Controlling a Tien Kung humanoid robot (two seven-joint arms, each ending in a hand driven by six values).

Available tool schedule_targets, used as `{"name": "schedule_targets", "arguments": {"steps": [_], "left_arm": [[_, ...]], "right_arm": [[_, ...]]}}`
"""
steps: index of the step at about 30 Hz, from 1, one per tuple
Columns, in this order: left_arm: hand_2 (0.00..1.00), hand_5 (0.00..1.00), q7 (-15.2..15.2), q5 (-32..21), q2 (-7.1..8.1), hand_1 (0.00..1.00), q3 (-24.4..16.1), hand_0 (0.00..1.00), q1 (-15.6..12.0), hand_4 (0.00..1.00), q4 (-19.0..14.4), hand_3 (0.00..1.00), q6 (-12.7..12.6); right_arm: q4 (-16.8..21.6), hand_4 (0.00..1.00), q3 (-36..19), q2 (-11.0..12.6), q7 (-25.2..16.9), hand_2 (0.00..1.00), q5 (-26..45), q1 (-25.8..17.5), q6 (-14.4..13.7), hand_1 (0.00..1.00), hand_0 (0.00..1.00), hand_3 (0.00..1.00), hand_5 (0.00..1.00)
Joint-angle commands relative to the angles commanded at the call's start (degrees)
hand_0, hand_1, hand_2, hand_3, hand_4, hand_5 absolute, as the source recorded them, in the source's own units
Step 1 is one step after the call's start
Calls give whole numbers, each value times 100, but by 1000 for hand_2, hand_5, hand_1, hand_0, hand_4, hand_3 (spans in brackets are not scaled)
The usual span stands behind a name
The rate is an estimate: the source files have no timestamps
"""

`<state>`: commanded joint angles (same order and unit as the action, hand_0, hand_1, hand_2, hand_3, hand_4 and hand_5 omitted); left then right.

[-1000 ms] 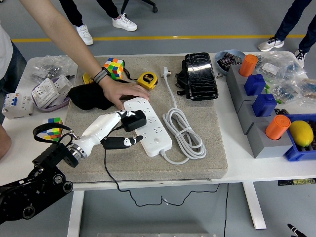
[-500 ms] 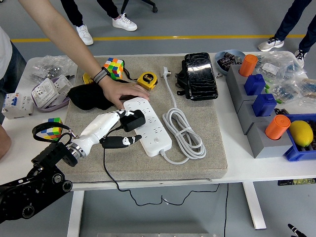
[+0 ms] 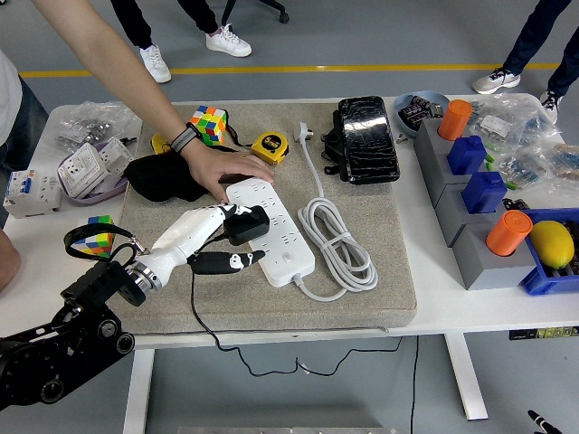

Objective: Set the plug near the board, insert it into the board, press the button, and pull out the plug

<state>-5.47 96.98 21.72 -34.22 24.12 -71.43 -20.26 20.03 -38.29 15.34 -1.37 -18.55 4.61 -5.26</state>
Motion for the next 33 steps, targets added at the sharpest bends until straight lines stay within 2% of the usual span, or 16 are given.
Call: {"name": "schedule_targets", "arguments": {"steps": [19, 30, 31, 33], "left_arm": [[803, 616, 82, -80, -4, 798, -141, 752, -29, 840, -4, 757, 18], [801, 618, 183, -112, 50, 788, -470, 745, -146, 842, -496, 757, 51], [759, 618, 197, -143, 57, 719, -507, 644, -165, 844, -572, 757, 59], [759, 618, 254, -201, 72, 719, -585, 644, -203, 844, -749, 757, 93]], "right_arm": [[6, 974, -28, -7, -7, 625, -9, -12, -2, 642, 569, 553, 545], [12, 973, -51, -15, -10, 624, -28, -20, -3, 641, 569, 553, 545], [12, 973, -51, -15, -9, 624, -28, -22, -2, 641, 569, 553, 544], [11, 973, -43, -13, -7, 624, -25, -30, -2, 641, 569, 553, 544]]}}
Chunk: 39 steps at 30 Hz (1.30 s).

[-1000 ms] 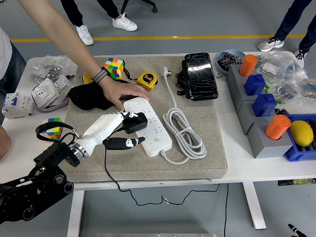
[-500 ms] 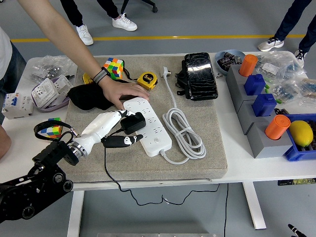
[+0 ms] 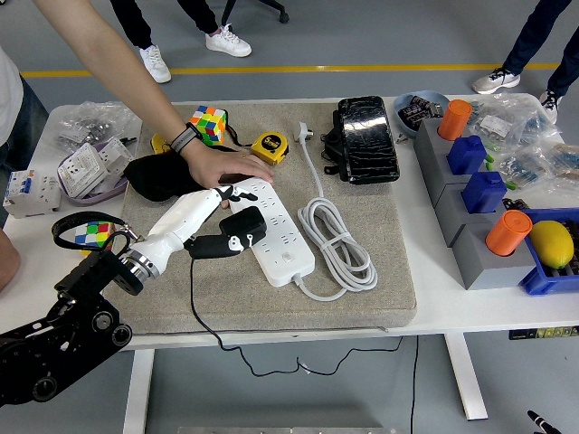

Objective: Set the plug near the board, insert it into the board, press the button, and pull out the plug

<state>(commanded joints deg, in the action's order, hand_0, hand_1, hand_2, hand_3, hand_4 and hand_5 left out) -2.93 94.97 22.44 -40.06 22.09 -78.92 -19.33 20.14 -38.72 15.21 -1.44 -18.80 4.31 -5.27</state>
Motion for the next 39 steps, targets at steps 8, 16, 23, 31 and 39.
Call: {"name": "schedule_targets", "arguments": {"steps": [8, 16, 23, 31, 39], "left_arm": [[613, 611, 674, -343, 50, 515, -201, 357, -56, 852, -745, 757, 350], [247, 375, 1500, -691, 45, 155, -297, 127, -44, 881, -1184, 789, 908], [223, 260, 2289, -691, 5, 119, -358, 90, -20, 835, -1394, 857, 1582], [177, 63, 2752, -800, -82, 85, -328, 69, 38, 681, -1438, 882, 2006], [167, 2, 2932, -969, -123, 109, -252, 65, 139, 756, -1450, 880, 2204]], "right_arm": [[0, 972, -26, 9, 4, 624, -9, -1, 1, 642, 569, 553, 543], [6, 972, -28, 14, 9, 623, -21, -1, 7, 642, 570, 552, 542], [7, 972, -14, 23, 15, 623, -19, -8, 12, 642, 569, 552, 542], [7, 972, -18, 20, 17, 623, -19, -9, 16, 641, 570, 551, 542], [13, 972, -11, 24, 15, 624, -22, -14, 17, 642, 569, 552, 541]]}}
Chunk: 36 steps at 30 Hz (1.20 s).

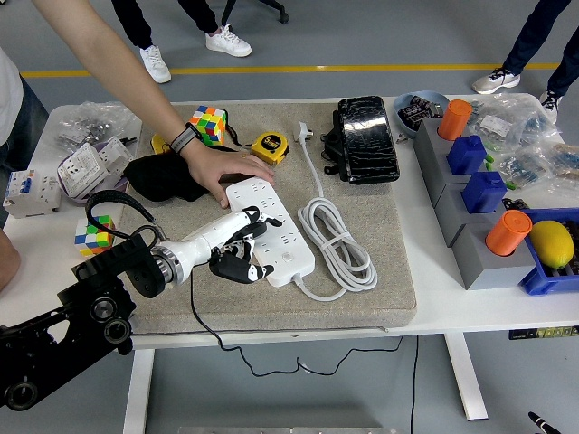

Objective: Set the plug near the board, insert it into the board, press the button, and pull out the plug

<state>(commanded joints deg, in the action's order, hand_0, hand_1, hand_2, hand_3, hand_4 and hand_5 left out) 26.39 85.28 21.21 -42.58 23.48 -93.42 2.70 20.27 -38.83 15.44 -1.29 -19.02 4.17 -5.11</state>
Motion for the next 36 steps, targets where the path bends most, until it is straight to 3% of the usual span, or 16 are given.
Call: {"name": "schedule_targets", "arguments": {"steps": [10, 36], "left_arm": [[162, 2, 390, -204, -74, 113, 120, 58, 194, 783, 15, 876, 326], [169, 2, 423, -443, -260, 117, 577, 56, 554, 745, 624, 876, 419]], "right_arm": [[2, 972, -1, 11, 4, 623, 4, -1, 4, 641, 570, 551, 542], [7, 972, 72, 50, -43, 620, 14, 37, -26, 639, 569, 551, 542]]}}
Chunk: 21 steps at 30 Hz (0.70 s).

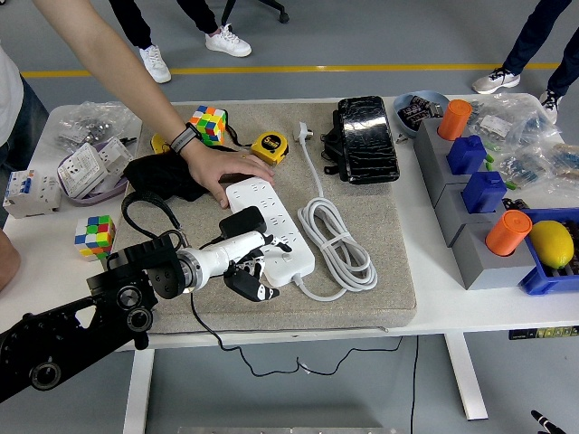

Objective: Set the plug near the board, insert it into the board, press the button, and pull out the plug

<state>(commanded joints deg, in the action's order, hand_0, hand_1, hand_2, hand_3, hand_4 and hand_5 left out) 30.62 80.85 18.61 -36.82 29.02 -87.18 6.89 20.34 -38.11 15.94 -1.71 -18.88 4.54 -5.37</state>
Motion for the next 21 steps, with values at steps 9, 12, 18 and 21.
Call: {"name": "schedule_targets", "arguments": {"steps": [9, 12, 18, 21], "left_arm": [[169, 2, 16, 6, -14, 116, 43, 56, 19, 716, 88, 875, 14], [169, 2, 14, -1, -15, 116, 57, 56, 33, 716, 106, 875, 10], [170, 2, 6, 19, -33, 116, 78, 56, 40, 710, 138, 871, 6], [171, 2, 1, 14, -37, 117, 93, 57, 40, 704, 147, 870, 3]], "right_arm": [[3, 971, 13, 12, -2, 618, 5, 17, 0, 639, 569, 551, 541], [0, 971, 15, 14, -1, 618, 9, 19, -1, 639, 569, 551, 541], [2, 971, 21, 13, -1, 619, 9, 23, 0, 640, 569, 552, 541], [7, 971, 8, 14, -1, 619, -3, 21, -2, 640, 569, 551, 542]]}}
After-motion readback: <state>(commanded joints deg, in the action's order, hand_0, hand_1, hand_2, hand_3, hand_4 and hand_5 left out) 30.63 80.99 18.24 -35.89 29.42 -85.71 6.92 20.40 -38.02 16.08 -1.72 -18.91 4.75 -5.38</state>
